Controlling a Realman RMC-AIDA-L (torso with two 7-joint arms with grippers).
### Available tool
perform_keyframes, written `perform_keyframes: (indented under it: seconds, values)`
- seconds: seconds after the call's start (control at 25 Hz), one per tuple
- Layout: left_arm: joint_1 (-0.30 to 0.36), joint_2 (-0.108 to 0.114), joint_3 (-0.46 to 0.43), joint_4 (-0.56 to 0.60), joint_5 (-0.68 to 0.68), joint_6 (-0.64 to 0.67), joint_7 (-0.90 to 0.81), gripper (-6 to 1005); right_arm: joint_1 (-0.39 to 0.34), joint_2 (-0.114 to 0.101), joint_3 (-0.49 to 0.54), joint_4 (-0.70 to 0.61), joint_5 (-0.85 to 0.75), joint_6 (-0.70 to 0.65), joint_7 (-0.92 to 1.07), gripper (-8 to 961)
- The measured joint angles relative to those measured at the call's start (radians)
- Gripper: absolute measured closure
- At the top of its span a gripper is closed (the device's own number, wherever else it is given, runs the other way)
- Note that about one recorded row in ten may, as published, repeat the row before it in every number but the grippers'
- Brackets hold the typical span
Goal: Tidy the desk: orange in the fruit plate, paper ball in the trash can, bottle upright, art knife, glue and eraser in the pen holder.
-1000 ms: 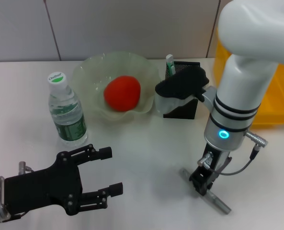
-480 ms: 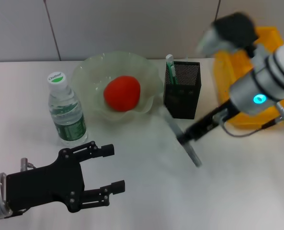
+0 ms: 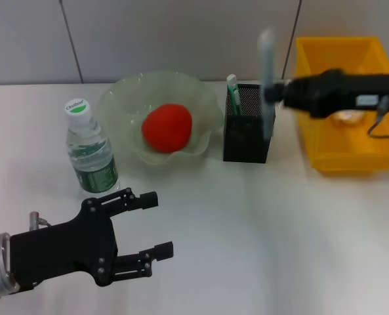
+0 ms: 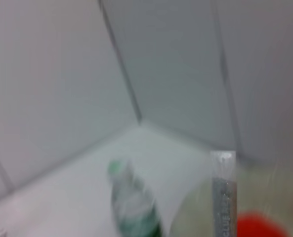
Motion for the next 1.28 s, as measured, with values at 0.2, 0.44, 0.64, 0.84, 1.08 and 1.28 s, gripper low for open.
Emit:
perform_keyframes:
  seconds: [0.2, 0.44, 0.64, 0.84, 1.08, 1.28]
  values:
    - [0.003, -0.001, 0.000, 0.000, -0.005, -0.003, 0.003, 193, -0.006, -0.005, 0.122, 0.167, 0.175, 0.057, -0.210, 829]
    - [0.004, -0.002, 0.000, 0.000, -0.006, -0.001, 0.013, 193, 0.055, -0.006, 0.118, 0.320, 0.193, 0.239, -0.306, 829]
    - [0.007, -0.003, 0.000, -0.002, -0.007, 0.000, 0.014, 193, 0.104, -0.007, 0.118, 0.425, 0.191, 0.327, -0.345, 829]
    - [0.010, -0.004, 0.000, -0.002, -0.007, 0.001, 0.014, 194, 0.120, -0.003, 0.074, 0.469, 0.191, 0.410, -0.378, 830]
    - [0.013, -0.004, 0.000, -0.002, -0.007, 0.002, 0.014, 194, 0.142, -0.001, 0.003, 0.504, 0.191, 0.494, -0.382, 824]
    - [0.015, -0.002, 0.000, -0.002, -0.008, 0.010, 0.014, 193, 0.151, 0.001, 0.008, 0.520, 0.198, 0.505, -0.393, 815]
